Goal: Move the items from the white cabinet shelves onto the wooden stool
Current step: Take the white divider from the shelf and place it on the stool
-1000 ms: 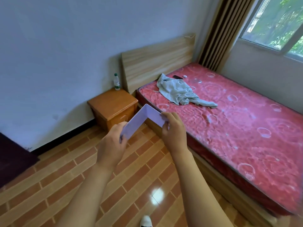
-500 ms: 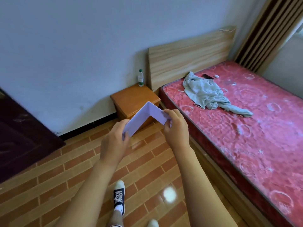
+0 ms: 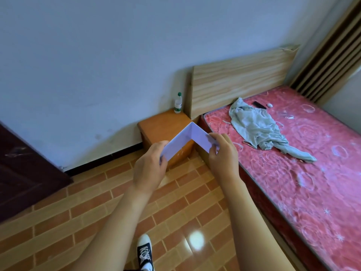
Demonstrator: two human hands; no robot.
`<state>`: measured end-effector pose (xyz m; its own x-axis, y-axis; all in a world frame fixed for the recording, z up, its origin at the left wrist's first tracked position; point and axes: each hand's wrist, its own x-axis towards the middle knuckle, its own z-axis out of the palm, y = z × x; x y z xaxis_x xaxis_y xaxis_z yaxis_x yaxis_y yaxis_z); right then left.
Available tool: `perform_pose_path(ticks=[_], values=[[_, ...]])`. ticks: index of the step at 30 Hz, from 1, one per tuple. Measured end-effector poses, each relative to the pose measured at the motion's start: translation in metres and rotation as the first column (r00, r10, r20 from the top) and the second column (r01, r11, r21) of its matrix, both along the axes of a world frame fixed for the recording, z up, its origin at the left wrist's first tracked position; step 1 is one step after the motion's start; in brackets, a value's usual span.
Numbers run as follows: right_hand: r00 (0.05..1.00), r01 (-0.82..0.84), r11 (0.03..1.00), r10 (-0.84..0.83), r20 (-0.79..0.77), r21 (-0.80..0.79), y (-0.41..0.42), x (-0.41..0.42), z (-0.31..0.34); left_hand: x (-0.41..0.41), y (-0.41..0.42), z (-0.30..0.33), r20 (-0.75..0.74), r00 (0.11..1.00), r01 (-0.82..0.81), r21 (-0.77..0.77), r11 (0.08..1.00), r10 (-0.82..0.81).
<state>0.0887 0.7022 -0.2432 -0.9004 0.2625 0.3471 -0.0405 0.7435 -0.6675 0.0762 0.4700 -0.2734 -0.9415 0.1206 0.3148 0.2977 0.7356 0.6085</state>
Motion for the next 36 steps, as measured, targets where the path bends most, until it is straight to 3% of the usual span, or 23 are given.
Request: perform_pose_path(ticks=[16,29,36], values=[[1.0,0.008,0.999,-0.009,0.03,0.041,-0.051,-0.156,-0.012,-0.165,-0.051,-0.017,-0.012,1.0,0.021,-0.011,1.0,-0.021],[0.996,-0.023,0.999,0.02,0.086,0.027,0.015,-0.325,-0.054,-0.311,0.012,-0.02,-0.03,0.999,-0.036,-0.156,0.987,0.032],[0.999,0.005,0.998,-0.007,0.034,0.055,0.06,-0.406,-0.068,-0.386,0.059,-0.027,-0.023,0.999,-0.028,-0.257,0.966,0.023]])
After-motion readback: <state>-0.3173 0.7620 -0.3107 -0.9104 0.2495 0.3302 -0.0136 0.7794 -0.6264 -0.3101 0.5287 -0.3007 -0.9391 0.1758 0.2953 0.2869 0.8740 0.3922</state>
